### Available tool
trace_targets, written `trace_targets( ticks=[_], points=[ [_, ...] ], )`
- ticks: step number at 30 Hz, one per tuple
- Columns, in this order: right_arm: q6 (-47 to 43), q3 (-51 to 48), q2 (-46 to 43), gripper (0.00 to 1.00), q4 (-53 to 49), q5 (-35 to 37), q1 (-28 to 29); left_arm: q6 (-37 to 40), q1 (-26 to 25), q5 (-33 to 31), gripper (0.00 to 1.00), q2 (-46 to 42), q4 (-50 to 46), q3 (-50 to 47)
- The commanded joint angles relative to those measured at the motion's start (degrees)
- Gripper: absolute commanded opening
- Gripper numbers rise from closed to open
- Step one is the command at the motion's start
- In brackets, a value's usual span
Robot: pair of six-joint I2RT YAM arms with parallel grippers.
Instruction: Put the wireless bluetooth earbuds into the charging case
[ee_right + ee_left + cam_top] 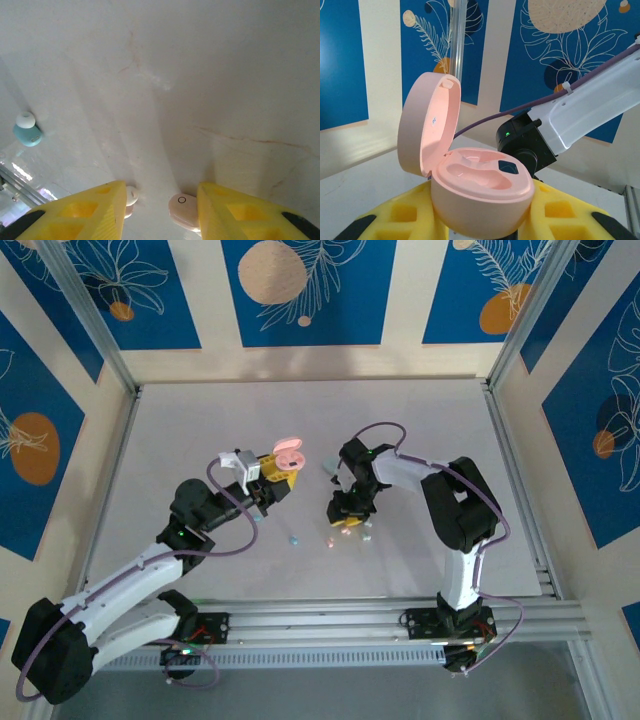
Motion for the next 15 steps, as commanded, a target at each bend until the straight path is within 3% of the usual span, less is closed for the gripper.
trace_targets(
  ticks=[1,15],
  points=[
    [0.71,-0.07,-1.16,0.43,-2.41,-1.80,0.45,0.33,-0.13,-0.31,0.29,-0.23,-0.09,0.21],
    [3.61,-1.99,-1.62,0.44,-1.04,-0.27,-0.45,0.40,-0.20,-0.03,0.29,-0.05,-0.65,0.71]
  ],
)
